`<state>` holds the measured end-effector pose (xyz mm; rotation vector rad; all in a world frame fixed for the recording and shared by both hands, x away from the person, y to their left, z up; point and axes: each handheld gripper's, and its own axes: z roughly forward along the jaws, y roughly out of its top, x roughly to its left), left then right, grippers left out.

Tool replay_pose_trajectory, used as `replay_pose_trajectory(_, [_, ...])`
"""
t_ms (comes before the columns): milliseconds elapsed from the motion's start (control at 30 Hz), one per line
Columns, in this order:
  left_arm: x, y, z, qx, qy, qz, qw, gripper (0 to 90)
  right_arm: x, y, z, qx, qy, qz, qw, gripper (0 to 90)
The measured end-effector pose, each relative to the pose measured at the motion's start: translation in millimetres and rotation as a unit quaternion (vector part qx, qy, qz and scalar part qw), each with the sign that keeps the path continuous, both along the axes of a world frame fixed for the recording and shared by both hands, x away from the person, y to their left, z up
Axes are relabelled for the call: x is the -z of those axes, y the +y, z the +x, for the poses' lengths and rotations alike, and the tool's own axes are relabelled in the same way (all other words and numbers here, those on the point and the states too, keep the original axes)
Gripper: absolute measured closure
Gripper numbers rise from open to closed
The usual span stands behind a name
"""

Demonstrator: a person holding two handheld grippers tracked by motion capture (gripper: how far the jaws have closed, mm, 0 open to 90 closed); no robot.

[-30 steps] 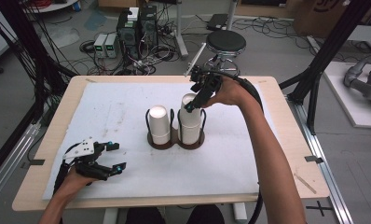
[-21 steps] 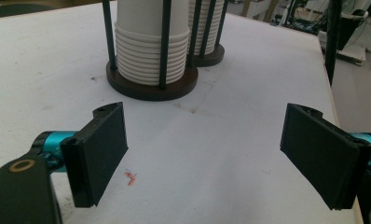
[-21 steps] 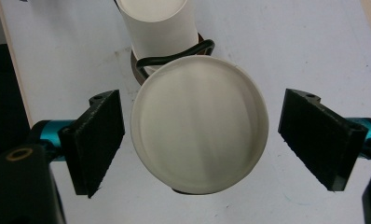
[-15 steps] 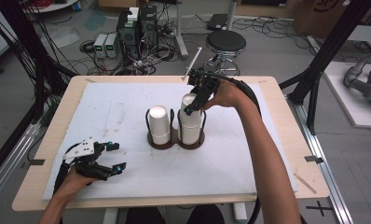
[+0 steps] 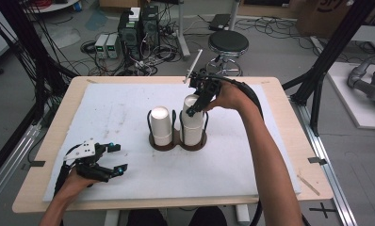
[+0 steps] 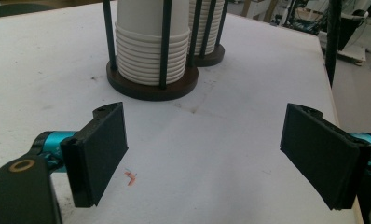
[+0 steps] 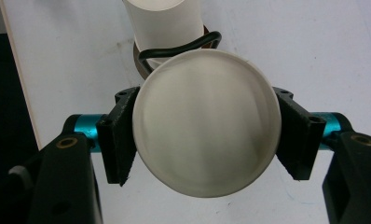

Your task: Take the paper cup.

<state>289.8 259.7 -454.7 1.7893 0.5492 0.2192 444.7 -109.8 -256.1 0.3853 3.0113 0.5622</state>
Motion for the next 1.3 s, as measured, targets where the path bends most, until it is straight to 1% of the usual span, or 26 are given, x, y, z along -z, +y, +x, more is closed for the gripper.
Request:
replay_pose_trajectory(367, [0.1, -0.2, 0.1, -0.001, 0.003, -0.002, 1.0000, 14.5, -1.2, 0.5, -0.9, 0.000, -0.001, -0.001, 1.0000, 33.2])
replay_pose_trajectory(500, [0.0, -0.1, 0.2, 0.000, 0.002, 0.000, 1.0000, 14.5, -3.8, 0.1, -0.9, -0.002, -0.006, 0.001, 1.0000, 33.9])
replay_pose_trajectory(667, [-0.1, -0.2, 0.1, 0.000, 0.002, 0.001, 1.0000, 14.5, -6.7, -0.9, -2.5, 0.000, -0.006, -0.007, 1.0000, 34.4])
replay_pose_trajectory(967, [-0.1, -0.4, 0.1, -0.001, 0.003, 0.001, 1.0000, 14.5, -14.1, -3.2, -3.6, -0.004, -0.013, -0.004, 0.9999, 35.9])
replay_pose_trajectory(1100, [-0.2, -0.2, 0.1, 0.000, 0.002, 0.003, 1.0000, 14.5, -16.5, -3.0, -4.8, -0.004, -0.011, -0.005, 0.9999, 36.3])
replay_pose_trajectory(1133, [-0.2, -0.3, 0.1, 0.001, 0.002, 0.003, 1.0000, 14.5, -17.1, -2.7, -5.3, -0.006, -0.015, -0.007, 0.9999, 36.4])
replay_pose_trajectory(1233, [-0.1, -0.4, 0.2, -0.001, 0.003, 0.001, 1.0000, 14.5, -17.8, -2.9, -6.1, -0.005, -0.016, -0.008, 0.9998, 36.6])
replay_pose_trajectory(1300, [-0.1, -0.4, 0.2, -0.001, 0.003, 0.001, 1.0000, 14.5, -18.3, -3.5, -5.4, -0.008, -0.013, -0.005, 0.9999, 36.7])
